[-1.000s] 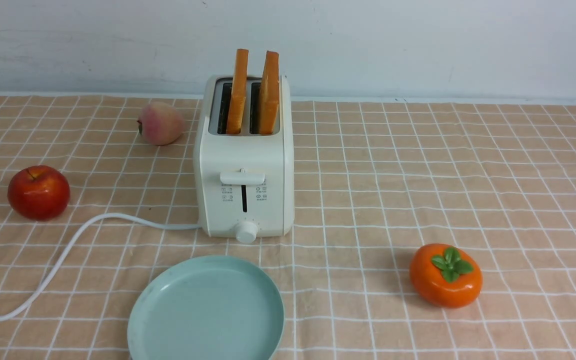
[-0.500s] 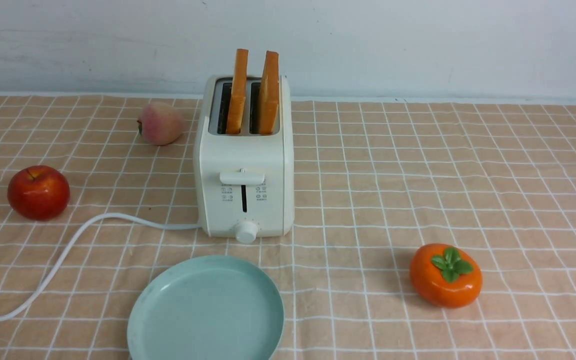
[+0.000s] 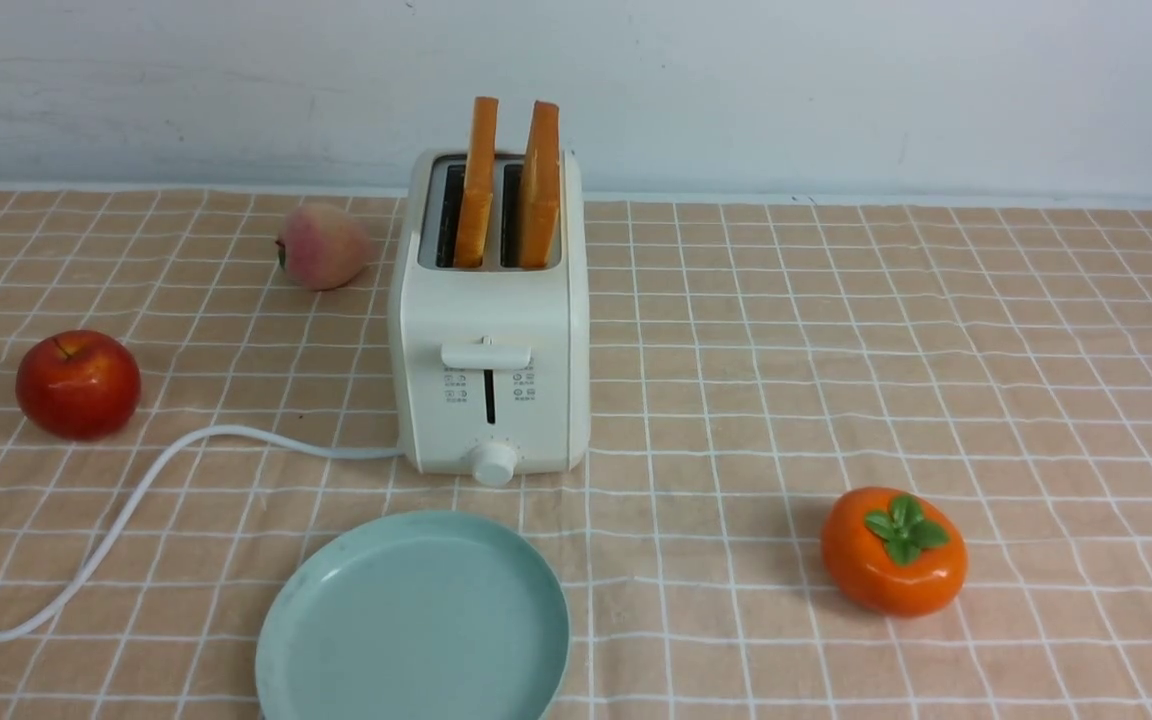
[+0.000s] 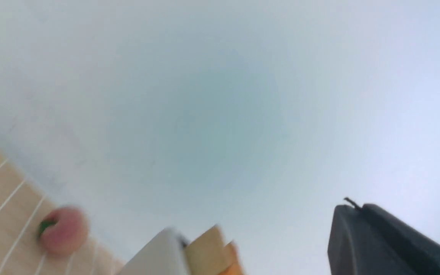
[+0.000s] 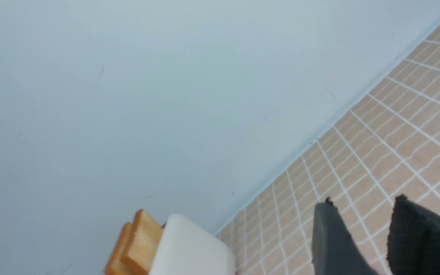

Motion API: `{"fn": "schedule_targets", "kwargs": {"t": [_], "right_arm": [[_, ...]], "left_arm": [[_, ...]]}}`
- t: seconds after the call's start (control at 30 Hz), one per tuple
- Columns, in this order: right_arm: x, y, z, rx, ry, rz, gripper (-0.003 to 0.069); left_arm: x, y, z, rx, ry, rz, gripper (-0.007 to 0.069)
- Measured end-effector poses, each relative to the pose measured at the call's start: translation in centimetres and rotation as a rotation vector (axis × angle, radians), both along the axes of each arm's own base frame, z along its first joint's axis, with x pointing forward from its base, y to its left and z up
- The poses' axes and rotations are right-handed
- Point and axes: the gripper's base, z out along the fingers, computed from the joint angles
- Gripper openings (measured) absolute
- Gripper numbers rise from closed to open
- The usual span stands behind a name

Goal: Take toasted bread from bread machine on light coffee tablecloth place on plate.
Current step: 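Reach for a toast slice standing in the toaster with the left gripper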

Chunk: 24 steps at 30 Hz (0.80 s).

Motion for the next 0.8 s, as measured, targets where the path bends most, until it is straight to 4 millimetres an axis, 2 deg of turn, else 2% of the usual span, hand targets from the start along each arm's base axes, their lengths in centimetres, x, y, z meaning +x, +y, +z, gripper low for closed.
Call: {"fn": "schedule_targets", "kwargs": {"t": [0.07,0.17,0.23,0.27,0.3,0.37,0.4,0.47,0.5,0.57,0.6,0.63,0.67,0.8], "right_arm": [[-0.8,0.4,2.8,-0.064,0.004,0.038,0.0183],[-1.5,1.0,7.4,-0.208,0.114,0.099,0.0075],[-1.0,1.3,9.3,-0.297,0.234,0.146,0.0008],[-0.9,1.4,9.5,-0.3,0.25,0.152,0.0003],[-0.1,1.6,10.5,-0.367,0.354,0.197,-0.0014],[0.7,1.8,11.2,-0.419,0.457,0.249,-0.0018],[1.9,2.0,11.4,-0.463,0.56,0.302,-0.0018],[3.0,2.3,11.5,-0.505,0.655,0.377,-0.0018],[3.2,2.3,11.4,-0.507,0.665,0.385,-0.0018],[4.1,2.7,10.9,-0.521,0.719,0.454,-0.0014],[4.3,2.8,10.8,-0.52,0.727,0.464,-0.0013],[4.3,2.8,10.8,-0.524,0.725,0.467,-0.0013],[4.4,2.8,10.8,-0.523,0.728,0.476,-0.0009],[4.5,2.8,10.9,-0.528,0.712,0.471,-0.0004]], "left_arm": [[-1.1,0.0,4.1,0.025,-0.007,-0.003,-0.0014],[-0.6,-0.4,8.8,0.128,0.205,-0.007,-0.0014],[1.3,-0.7,10.2,0.225,0.442,-0.021,-0.0014],[1.1,-0.6,10.7,0.224,0.428,-0.02,-0.0014],[3.0,-0.9,11.3,0.307,0.625,-0.043,-0.0014],[5.1,-1.1,11.2,0.377,0.8,-0.075,-0.0014],[7.1,-1.3,11.0,0.432,0.945,-0.111,-0.0014],[10.5,-1.7,10.6,0.479,1.099,-0.171,-0.0014],[10.8,-1.8,10.6,0.485,1.107,-0.18,-0.0014],[15.2,-2.6,10.4,0.527,1.171,-0.26,-0.0014],[16.4,-2.9,10.5,0.534,1.175,-0.286,-0.0014],[16.7,-2.9,10.5,0.536,1.176,-0.292,-0.0014],[19.1,-3.5,10.8,0.541,1.171,-0.346,-0.0014],[23.7,-5.2,11.4,0.592,1.142,-0.419,-0.0014]]}}
